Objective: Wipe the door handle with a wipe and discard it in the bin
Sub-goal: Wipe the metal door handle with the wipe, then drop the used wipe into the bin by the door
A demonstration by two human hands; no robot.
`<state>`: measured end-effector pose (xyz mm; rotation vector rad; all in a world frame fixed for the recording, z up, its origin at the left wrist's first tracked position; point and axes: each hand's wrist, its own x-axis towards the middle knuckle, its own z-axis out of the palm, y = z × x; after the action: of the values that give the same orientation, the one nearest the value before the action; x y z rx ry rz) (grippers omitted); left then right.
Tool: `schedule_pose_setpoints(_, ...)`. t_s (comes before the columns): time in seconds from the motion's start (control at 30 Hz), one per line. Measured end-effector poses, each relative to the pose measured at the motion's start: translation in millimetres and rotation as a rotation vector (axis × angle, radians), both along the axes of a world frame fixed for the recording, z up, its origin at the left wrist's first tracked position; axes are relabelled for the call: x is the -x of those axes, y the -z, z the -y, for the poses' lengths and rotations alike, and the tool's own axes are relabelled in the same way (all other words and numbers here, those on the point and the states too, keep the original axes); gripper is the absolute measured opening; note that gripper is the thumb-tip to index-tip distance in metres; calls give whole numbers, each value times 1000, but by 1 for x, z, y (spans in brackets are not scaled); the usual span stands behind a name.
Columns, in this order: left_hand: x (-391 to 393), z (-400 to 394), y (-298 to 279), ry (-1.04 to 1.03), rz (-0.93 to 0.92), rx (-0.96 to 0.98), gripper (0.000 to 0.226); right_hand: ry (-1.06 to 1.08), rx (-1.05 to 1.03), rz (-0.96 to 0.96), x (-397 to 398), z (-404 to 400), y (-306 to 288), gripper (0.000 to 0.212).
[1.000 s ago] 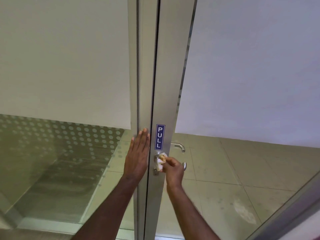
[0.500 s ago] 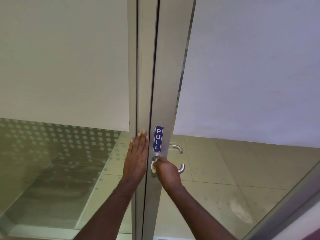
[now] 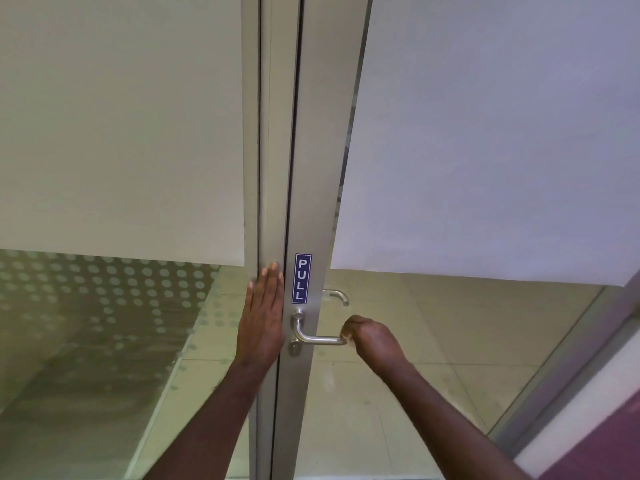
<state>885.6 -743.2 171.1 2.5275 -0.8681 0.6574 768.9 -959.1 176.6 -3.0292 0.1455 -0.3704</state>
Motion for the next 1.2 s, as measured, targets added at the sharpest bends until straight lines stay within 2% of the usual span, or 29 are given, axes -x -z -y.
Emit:
schedule_pose_setpoints(0.13,10,2,-3,88,19,25,66,152,-25,31,4,12,-4,33)
schedule_pose_setpoints(0.23,23,14,-2,189,40,16,76,250,-54,71,15,21,-4,38)
schedule_pose_setpoints(0.33,39,34,-3,248,-17,25,86,330,-71,137,36,27,-3,49)
schedule_pose_setpoints(0.53,79,92,-1,419,-58,-8,76,483,-43,173,98,58,-7,45)
schedule_pose_setpoints(0.7,134,149,5,600,-29,-45,70,622,-45,222,175,96,-9,43)
schedule_pose_setpoints(0.87,215,223,8,709,-40,-107,72,764,-75,255,282,143,-6,25)
schedule_pose_setpoints(1.07,322,303,19,740,-101,-162,77,849,-147,307,401,199,8,17)
schedule_pose_setpoints(1.2,385,345,26,746,-142,-205,77,866,-170,319,457,236,13,20)
